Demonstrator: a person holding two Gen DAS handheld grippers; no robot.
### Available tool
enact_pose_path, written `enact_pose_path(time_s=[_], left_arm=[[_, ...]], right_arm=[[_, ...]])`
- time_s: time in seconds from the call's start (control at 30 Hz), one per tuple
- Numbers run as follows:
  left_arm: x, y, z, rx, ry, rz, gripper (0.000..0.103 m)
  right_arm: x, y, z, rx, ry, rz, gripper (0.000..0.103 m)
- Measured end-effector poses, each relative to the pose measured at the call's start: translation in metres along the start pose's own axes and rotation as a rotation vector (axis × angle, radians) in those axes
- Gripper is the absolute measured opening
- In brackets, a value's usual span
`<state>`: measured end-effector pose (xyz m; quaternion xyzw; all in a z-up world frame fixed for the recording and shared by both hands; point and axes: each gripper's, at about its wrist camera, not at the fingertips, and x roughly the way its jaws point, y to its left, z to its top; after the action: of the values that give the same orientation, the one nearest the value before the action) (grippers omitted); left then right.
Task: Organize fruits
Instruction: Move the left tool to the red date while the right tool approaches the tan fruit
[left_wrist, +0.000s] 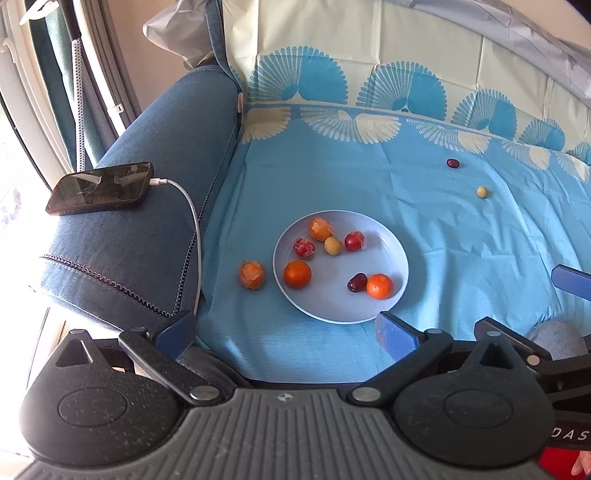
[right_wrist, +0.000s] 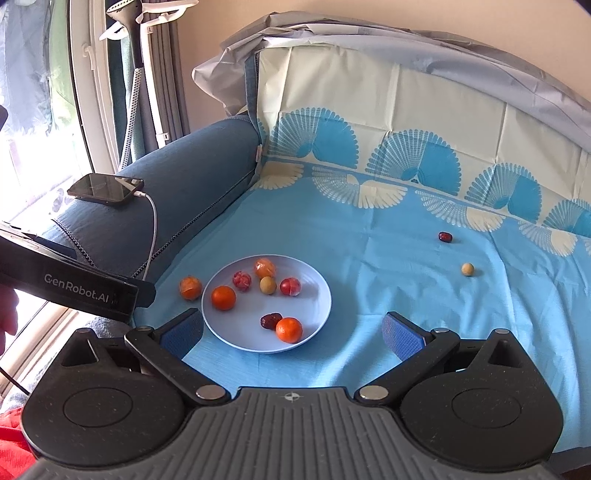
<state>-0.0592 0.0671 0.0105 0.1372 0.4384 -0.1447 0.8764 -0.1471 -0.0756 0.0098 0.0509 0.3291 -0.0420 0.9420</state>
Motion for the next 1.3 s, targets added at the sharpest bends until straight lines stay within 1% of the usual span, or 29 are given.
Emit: enact_pose_path(time_s=[0.2, 0.47, 0.6, 0.67, 0.77, 0.97, 1.07, 1.2, 1.3], left_arm=[[0.010, -0.009, 0.005, 0.018, 0.026, -0.003, 0.103], [0.025, -0.026, 0.013, 0.053, 0.053, -0.006, 0.103], [0.036, -0.037, 0.020, 0.071, 0.075, -0.011, 0.103], [0.044, -0.044, 0.025, 0.074, 0.095, -0.027, 0.103], [0.059, -0.055, 0.036, 0.072, 0.124, -0.046, 0.103], [0.097, -0.090, 0.070, 0.114, 0.150, -0.068, 0.103], [0.122, -0.112, 0.094, 0.137, 0.142, -0.091, 0.103], [0.169, -0.148, 0.128, 0.201, 0.084, -0.112, 0.103], [0.215, -0.183, 0.157, 0.275, 0.028, -0.140, 0.103]], right_arm=[[0.006, -0.011, -0.004, 0.039, 0.019, -0.006, 0.102], [0.017, -0.034, -0.009, 0.110, 0.040, -0.039, 0.102], [0.024, -0.049, -0.014, 0.154, 0.051, -0.062, 0.102], [0.030, -0.058, -0.016, 0.175, 0.055, -0.077, 0.102], [0.041, -0.075, -0.020, 0.201, 0.053, -0.120, 0.102], [0.080, -0.131, -0.023, 0.275, 0.011, -0.278, 0.102], [0.112, -0.166, -0.025, 0.304, 0.000, -0.360, 0.102], [0.161, -0.210, -0.024, 0.338, -0.013, -0.436, 0.102], [0.203, -0.239, -0.019, 0.342, -0.019, -0.470, 0.102]])
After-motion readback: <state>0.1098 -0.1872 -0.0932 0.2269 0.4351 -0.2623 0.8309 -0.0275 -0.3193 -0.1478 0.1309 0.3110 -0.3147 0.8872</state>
